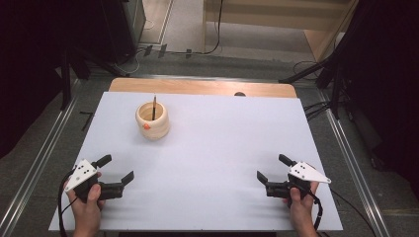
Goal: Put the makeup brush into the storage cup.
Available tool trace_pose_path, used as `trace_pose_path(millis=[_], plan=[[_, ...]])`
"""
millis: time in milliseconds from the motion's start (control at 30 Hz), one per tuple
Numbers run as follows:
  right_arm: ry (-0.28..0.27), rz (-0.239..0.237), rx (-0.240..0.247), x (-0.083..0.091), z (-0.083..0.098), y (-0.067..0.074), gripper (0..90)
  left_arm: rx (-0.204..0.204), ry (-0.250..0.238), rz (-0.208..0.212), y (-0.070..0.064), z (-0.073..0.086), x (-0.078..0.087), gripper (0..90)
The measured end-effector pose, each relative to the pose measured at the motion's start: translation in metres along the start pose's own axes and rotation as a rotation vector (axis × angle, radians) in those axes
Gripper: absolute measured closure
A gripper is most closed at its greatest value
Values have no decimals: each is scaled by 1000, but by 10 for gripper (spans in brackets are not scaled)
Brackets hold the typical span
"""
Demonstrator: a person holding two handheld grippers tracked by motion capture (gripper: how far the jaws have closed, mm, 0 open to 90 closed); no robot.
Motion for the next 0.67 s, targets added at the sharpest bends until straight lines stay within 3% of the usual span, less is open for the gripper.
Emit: trace_pose_path(millis=[200,667], plan=[[1,2,-1,0,0,-1,3,5,-10,-6,2,-2,6,0],[-8,16,9,3,-1,-3,3,22,29,11,5,3,-1,0]])
Point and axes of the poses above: each handheld gripper's, and its own axes: x roughly backward along the jaws, z roughly out of its underside, y roughly to its left, the point moved 9 cm from there along -x, roughly forward along the jaws, and after that the axes turned 14 degrees about z, right-handed, at the moved point
